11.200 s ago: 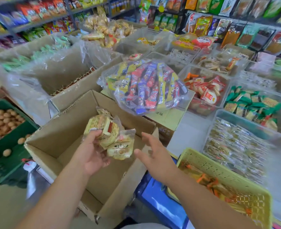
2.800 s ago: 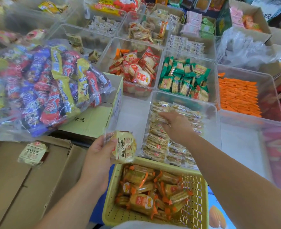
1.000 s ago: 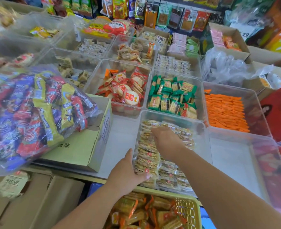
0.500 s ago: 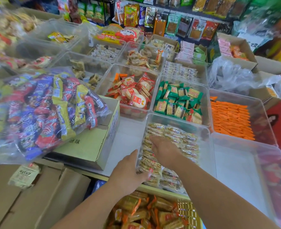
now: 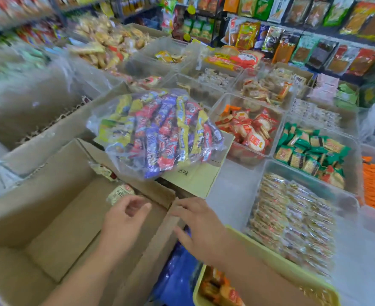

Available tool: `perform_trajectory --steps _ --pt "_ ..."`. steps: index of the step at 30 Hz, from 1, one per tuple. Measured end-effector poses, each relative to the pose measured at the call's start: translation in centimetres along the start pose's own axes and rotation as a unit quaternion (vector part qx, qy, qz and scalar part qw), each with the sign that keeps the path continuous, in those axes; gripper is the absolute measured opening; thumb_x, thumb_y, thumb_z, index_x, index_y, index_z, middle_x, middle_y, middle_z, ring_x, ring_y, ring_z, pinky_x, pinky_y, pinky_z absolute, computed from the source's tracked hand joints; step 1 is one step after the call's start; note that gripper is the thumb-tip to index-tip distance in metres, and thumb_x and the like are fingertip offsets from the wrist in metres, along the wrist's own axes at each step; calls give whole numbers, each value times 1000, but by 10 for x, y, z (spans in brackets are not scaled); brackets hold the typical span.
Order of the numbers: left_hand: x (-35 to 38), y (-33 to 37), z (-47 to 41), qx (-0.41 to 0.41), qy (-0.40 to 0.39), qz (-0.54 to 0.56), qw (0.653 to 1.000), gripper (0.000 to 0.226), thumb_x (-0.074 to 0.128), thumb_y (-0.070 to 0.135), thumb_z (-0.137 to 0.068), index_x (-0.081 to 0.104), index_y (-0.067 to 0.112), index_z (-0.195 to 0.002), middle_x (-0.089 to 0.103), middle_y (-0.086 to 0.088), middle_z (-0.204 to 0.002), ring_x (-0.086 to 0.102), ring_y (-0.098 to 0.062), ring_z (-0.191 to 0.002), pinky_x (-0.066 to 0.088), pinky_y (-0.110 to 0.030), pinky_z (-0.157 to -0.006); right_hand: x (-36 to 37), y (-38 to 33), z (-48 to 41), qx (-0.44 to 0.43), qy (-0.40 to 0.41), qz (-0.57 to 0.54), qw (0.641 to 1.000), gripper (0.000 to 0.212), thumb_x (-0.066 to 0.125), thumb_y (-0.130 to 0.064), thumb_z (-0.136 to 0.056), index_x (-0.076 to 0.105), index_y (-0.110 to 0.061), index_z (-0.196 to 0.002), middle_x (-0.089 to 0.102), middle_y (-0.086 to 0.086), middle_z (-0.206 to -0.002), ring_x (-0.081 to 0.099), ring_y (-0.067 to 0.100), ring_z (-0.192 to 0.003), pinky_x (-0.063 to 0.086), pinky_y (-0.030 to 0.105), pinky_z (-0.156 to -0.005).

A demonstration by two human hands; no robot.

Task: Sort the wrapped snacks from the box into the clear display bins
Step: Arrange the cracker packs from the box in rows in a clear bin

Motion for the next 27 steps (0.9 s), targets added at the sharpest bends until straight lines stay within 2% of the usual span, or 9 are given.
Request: perform_trajectory --steps 2,5,8,12,17,20,24,27 --pt "-19 -27 -30 -63 18 -28 997 23 81 23 -86 66 26 -103 68 1 -101 62 -20 -85 47 -31 -71 21 -19 -16 -15 -18 19 1000 37 56 -38 -98 66 -20 -129 55 3 -142 42 24 -137 26 33 -117" --pt "-39 -67 -74 -140 -3 -92 986 48 81 34 -85 57 24 -125 62 -3 -118 63 -26 -101 54 -38 -82 48 -30 -40 25 -63 93 993 43 42 -53 -100 62 -32 -131 50 -7 -147 26 20 -147 16 44 -117" --pt "-47 -102 -112 -166 -9 -169 972 68 81 42 -82 53 17 -139 64 -11 -130 61 -35 -117 51 -42 -97 64 -28 -56 82 -91 156 980 44 38 -56 -98 65 -34 -124 53 -11 -140 21 21 -148 14 50 -115" --pt "-44 -130 -149 -177 -25 -209 961 78 81 46 -81 51 11 -144 60 -15 -141 56 -35 -129 46 -39 -105 73 -24 -61 110 -99 180 973 43 36 -53 -97 67 -35 -121 53 -13 -135 25 21 -144 18 50 -118" --pt "-32 -139 -171 -137 -68 -287 946 71 83 44 -77 56 11 -134 66 -17 -130 62 -37 -120 48 -38 -93 73 -24 -62 130 -104 170 971 40 35 -49 -98 65 -36 -122 50 -17 -136 20 18 -144 20 45 -115" --pt "-31 -140 -175 -118 -90 -352 924 66 81 50 -75 59 16 -126 69 -14 -123 62 -37 -116 47 -36 -93 73 -27 -64 141 -102 173 969 41 35 -49 -98 66 -37 -122 51 -17 -135 23 16 -142 25 42 -112" --pt "-33 -139 -176 -144 -106 -314 932 58 91 43 -66 67 14 -110 72 -14 -113 66 -35 -108 53 -36 -86 74 -27 -65 153 -97 170 969 40 36 -48 -97 67 -38 -121 53 -19 -132 24 15 -140 29 42 -110" --pt "-44 -137 -177 -127 -102 -279 946 48 95 30 -63 67 15 -100 70 -12 -106 66 -34 -102 50 -34 -81 75 -28 -65 154 -96 173 968 42 34 -48 -97 67 -39 -119 54 -19 -130 27 16 -138 32 42 -109"
Point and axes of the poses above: each hand's wrist, its own z-axis away from the middle knuckle, its own x-axis out of the palm, y = z × x, the point moved 1 cm from there along -z, towards the middle knuckle
